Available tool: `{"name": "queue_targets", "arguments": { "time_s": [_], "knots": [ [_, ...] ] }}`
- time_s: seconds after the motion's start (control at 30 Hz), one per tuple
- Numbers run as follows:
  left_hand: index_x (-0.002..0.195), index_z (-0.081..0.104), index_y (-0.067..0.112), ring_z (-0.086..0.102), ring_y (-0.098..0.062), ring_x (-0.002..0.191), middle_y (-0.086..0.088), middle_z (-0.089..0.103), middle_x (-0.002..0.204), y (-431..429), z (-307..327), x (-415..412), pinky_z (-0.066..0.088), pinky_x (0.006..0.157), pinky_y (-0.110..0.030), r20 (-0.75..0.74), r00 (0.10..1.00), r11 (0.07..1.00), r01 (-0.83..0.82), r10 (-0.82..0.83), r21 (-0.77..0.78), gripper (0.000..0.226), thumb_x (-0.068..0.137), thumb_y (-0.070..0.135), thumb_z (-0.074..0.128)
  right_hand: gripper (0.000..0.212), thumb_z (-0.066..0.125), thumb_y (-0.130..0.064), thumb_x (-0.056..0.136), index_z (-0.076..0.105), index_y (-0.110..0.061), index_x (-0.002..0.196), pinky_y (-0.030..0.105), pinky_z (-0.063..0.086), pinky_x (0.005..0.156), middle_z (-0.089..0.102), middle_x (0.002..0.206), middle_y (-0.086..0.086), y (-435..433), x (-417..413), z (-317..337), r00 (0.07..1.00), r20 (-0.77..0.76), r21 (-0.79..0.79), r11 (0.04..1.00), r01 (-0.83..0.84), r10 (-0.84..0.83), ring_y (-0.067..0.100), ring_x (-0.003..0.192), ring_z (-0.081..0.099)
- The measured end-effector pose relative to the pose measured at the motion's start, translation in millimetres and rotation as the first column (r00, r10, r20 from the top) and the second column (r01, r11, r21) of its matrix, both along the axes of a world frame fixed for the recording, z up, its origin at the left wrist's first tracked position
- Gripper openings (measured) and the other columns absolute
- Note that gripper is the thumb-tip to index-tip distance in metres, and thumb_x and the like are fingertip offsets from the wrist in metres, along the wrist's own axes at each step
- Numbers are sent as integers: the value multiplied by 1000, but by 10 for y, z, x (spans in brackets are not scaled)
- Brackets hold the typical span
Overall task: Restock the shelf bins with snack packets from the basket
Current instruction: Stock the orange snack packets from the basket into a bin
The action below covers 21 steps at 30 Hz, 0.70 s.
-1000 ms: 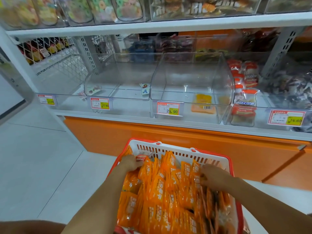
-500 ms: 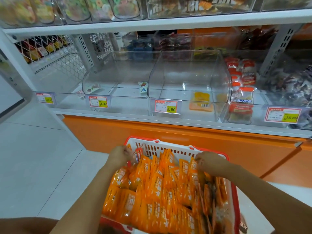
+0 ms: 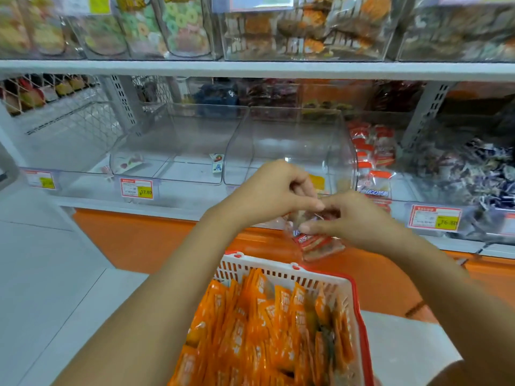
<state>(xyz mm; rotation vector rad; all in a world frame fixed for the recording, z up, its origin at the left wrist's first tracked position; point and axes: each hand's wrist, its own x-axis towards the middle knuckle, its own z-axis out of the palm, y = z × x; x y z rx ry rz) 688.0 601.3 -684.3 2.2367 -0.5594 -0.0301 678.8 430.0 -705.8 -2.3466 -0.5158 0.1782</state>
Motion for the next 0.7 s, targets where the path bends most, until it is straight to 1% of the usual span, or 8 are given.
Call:
{"name": "queue_targets", "arguments": {
  "time_s": [0.1, 0.2, 0.3, 0.37, 0.47, 0.57, 0.63, 0.7],
  "knots": [
    [81, 69, 12, 54, -2, 62, 4, 65, 71, -204, -54, 245, 44, 61, -21, 123, 987, 990, -85, 99, -115, 20, 87, 31, 67, 28, 74, -30, 79, 72, -3, 85, 26, 47, 65, 64, 69, 12, -415, 129, 123, 977, 6, 147, 966, 212, -215, 17, 63, 58],
    [92, 68, 13, 57, -6, 76, 3, 66, 85, -280, -267, 514, 46, 71, -23, 94, 981, 985, -167, 170, -31, 17, 90, 29, 62, 20, 70, -26, 85, 71, -6, 90, 30, 52, 75, 69, 81, 10, -850, 371, 225, 806, 119, 365, 781, 507, -579, 17, 72, 62],
    [88, 69, 14, 58, -14, 79, 2, 66, 83, -353, -537, 678, 43, 68, -27, 28, 984, 974, -181, 179, 138, 22, 91, 33, 60, 15, 64, -21, 88, 67, -7, 93, 42, 50, 82, 67, 92, 17, -1188, 743, 266, 591, 276, 303, 653, 694, -758, 27, 84, 62],
    [79, 69, 18, 58, -17, 77, 3, 67, 79, -397, -632, 726, 38, 62, -27, 83, 971, 935, -240, 226, 261, 31, 92, 40, 54, 16, 58, -14, 89, 64, -2, 98, 44, 49, 85, 65, 99, 23, -1316, 1022, 221, 553, 276, 245, 614, 750, -786, 35, 93, 62],
    [71, 67, 19, 57, -18, 72, 1, 66, 73, -412, -659, 777, 35, 58, -27, 145, 953, 908, -297, 265, 296, 38, 94, 43, 49, 24, 52, -8, 93, 60, 0, 114, 34, 45, 82, 62, 113, 21, -1336, 1378, 128, 550, 127, 235, 564, 791, -825, 28, 96, 58],
    [74, 66, 17, 57, -19, 72, 0, 65, 73, -422, -692, 775, 38, 62, -28, 204, 947, 895, -306, 250, 324, 40, 96, 43, 44, 33, 50, -2, 95, 53, -4, 128, 28, 49, 69, 60, 116, 15, -1295, 1676, -28, 596, -182, 382, 502, 776, -782, 25, 83, 58],
    [77, 66, 17, 58, -20, 73, 0, 66, 75, -420, -720, 771, 40, 64, -29, 236, 943, 890, -308, 237, 336, 40, 97, 42, 41, 33, 49, 3, 95, 52, -1, 127, 38, 54, 73, 60, 112, 19, -1309, 1847, -150, 595, -348, 395, 463, 794, -724, 29, 73, 59],
    [79, 66, 18, 59, -20, 75, -1, 67, 77, -418, -731, 789, 42, 65, -30, 253, 939, 884, -313, 233, 346, 40, 97, 42, 40, 18, 48, 1, 96, 55, -1, 112, 53, 50, 84, 62, 101, 20, -1347, 1973, -253, 587, -444, 354, 469, 809, -677, 34, 79, 61]
  ]
}}
